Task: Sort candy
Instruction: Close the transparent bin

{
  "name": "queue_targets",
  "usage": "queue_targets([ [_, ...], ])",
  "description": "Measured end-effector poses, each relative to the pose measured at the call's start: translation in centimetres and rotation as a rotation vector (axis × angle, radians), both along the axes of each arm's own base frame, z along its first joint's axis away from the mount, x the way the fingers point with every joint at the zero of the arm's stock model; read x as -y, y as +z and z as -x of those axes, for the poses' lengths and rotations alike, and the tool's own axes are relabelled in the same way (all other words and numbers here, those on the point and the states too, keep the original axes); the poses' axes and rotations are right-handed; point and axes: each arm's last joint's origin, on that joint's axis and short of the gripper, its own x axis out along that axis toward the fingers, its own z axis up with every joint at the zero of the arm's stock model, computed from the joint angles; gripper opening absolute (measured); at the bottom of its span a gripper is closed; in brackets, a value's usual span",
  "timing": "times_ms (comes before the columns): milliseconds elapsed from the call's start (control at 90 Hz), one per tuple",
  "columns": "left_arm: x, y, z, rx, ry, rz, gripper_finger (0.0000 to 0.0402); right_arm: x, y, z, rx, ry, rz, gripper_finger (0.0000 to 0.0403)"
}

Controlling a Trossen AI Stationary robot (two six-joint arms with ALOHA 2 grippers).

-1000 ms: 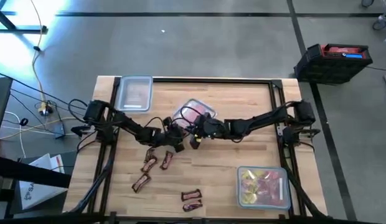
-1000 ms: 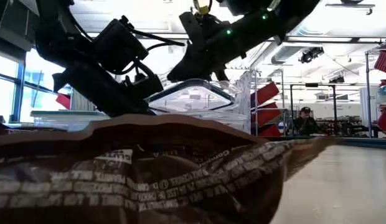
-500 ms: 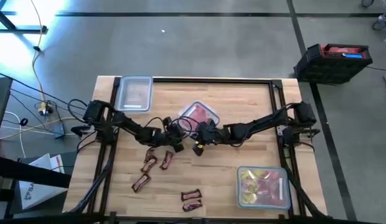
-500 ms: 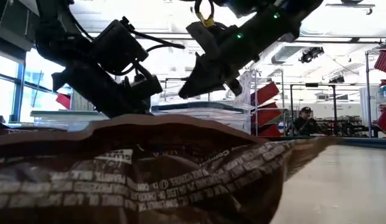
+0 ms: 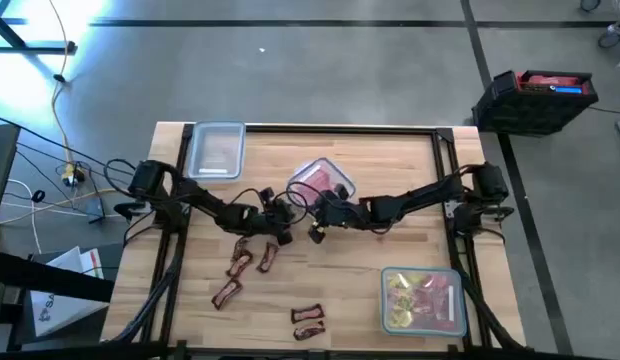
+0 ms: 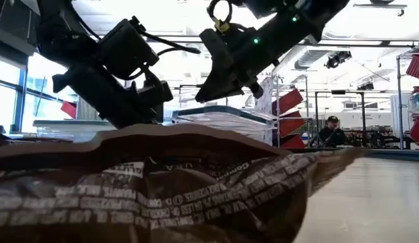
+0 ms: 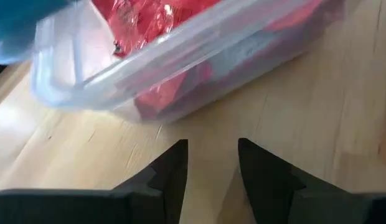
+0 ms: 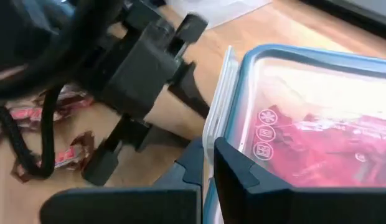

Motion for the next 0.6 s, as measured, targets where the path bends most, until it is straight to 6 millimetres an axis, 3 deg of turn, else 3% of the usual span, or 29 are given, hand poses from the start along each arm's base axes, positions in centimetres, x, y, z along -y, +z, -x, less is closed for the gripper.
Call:
queue_targets([
  [600, 0.1, 0.2, 1.1, -0.094, 0.03, -0.008, 0.0126, -0.1, -0.9, -0.4, -0.007, 0.037, -0.024, 0.0003],
])
